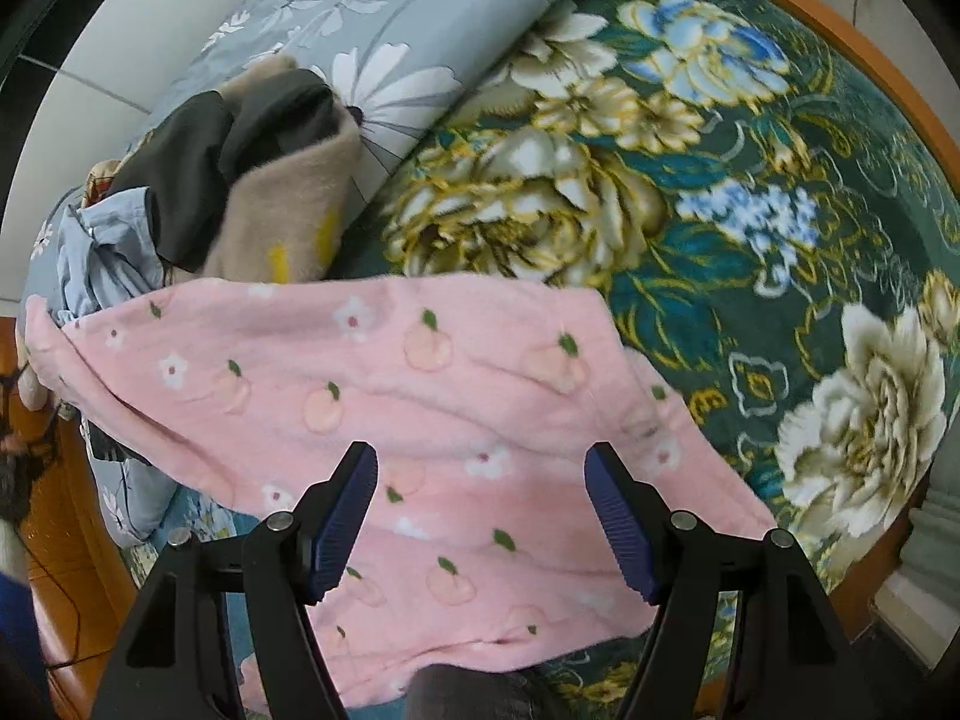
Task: Fold clothes
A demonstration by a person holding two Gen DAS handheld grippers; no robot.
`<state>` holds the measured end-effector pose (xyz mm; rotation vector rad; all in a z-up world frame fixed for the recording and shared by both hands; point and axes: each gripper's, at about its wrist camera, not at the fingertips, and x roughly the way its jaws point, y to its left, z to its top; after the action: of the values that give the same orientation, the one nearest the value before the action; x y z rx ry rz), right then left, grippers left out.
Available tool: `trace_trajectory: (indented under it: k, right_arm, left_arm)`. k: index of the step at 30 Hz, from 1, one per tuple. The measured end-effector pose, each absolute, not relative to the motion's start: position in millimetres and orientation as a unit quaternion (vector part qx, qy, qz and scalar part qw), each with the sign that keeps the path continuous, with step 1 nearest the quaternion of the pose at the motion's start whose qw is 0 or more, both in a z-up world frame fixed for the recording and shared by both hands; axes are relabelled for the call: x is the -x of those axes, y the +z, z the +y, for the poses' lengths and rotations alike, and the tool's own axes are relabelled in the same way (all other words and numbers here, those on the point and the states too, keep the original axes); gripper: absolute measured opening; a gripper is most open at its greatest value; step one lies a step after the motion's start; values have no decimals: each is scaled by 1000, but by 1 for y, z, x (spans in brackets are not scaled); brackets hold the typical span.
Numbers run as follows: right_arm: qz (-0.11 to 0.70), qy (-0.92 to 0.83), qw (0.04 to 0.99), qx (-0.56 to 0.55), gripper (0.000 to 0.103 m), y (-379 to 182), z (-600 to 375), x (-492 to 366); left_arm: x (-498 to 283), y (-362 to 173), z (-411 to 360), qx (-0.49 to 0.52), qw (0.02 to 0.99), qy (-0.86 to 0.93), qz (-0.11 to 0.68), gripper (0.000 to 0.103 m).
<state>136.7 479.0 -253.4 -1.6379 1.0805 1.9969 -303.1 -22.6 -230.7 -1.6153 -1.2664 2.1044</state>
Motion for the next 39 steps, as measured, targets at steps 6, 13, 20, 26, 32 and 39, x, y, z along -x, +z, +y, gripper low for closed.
trace_trajectory:
  k: [6,13,20,26,32,39]
  right_arm:
    - [399,684,177,584,73,-262,476,-154]
    - [388,699,144,583,73,-249,458,-138]
    - [369,708,102,593,73,-244,423,-122]
    - [353,694,64,624,73,-256,386,-116]
    - [323,698,46,637,73,-251,374,-113]
    - [304,699,56,645,73,-247,387,-117]
  left_arm:
    - [296,-219,-18,553,95,728,-394,10]
    - [239,-137,-66,455,157,802,-353,9]
    - [115,-131,-197,393,73,859,-322,9]
    - [51,-248,-283,500,-71,768,-394,5]
    - [52,-286,-285,509,-69,727,-457,11]
    - [107,-331,-253,529,-81,692,-484,46]
